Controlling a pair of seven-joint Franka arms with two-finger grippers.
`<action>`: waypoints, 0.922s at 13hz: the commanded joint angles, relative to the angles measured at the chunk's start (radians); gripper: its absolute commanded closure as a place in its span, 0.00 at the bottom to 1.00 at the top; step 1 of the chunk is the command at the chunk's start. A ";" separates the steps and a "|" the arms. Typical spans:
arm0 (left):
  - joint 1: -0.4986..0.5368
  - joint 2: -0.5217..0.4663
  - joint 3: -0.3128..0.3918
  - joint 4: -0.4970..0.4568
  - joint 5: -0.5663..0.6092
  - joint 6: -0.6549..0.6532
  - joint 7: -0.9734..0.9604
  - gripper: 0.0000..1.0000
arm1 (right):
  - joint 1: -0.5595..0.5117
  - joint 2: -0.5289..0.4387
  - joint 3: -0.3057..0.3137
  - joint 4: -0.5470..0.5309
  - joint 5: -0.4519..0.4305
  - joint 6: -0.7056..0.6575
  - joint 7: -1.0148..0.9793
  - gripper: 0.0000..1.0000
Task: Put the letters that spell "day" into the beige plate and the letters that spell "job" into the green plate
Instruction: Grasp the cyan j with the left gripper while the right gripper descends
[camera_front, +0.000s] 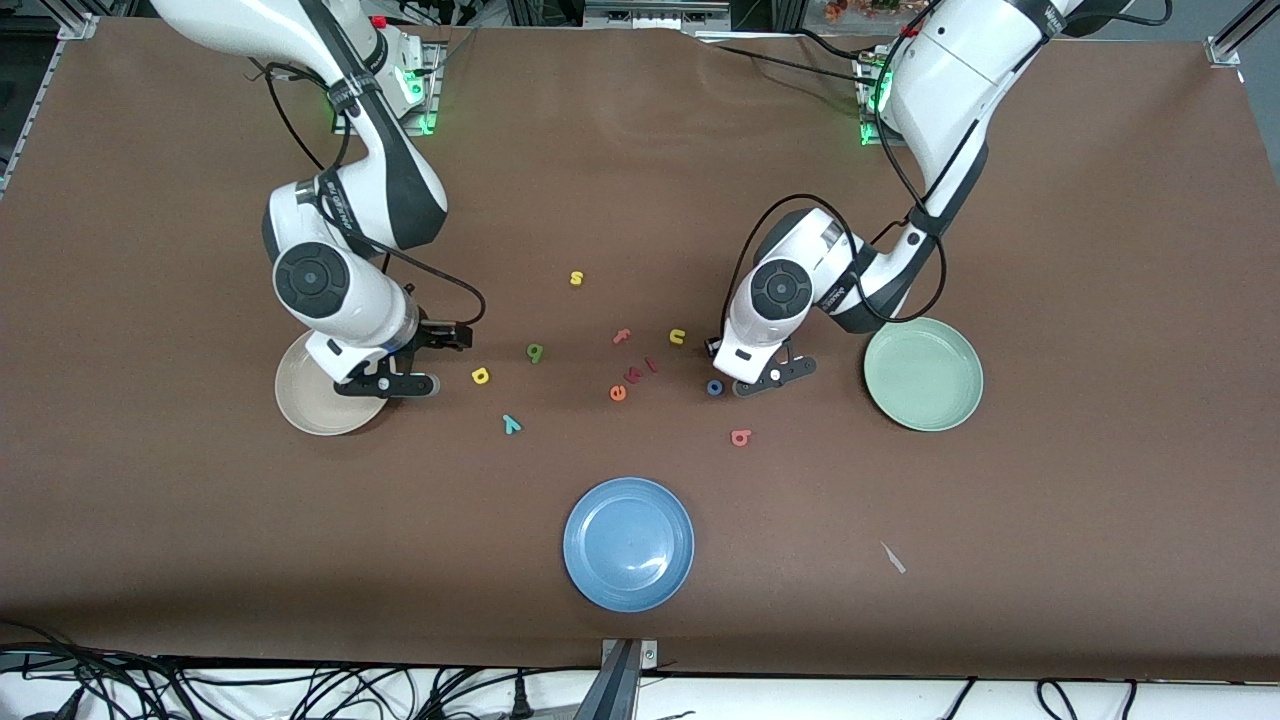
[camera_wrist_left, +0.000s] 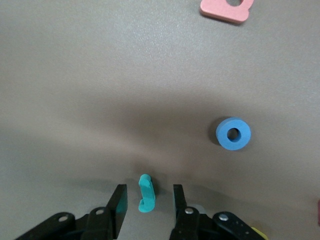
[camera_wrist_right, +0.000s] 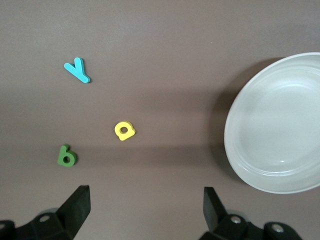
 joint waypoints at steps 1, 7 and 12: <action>0.004 -0.007 -0.001 -0.009 0.032 0.012 -0.007 0.66 | 0.006 0.006 0.000 -0.040 0.017 0.092 0.009 0.00; 0.004 0.002 0.003 -0.009 0.033 0.018 -0.007 0.69 | 0.020 0.040 0.003 -0.087 0.019 0.221 0.009 0.00; 0.002 0.012 0.005 -0.009 0.033 0.034 -0.018 0.73 | 0.020 0.078 0.019 -0.130 0.017 0.330 0.006 0.00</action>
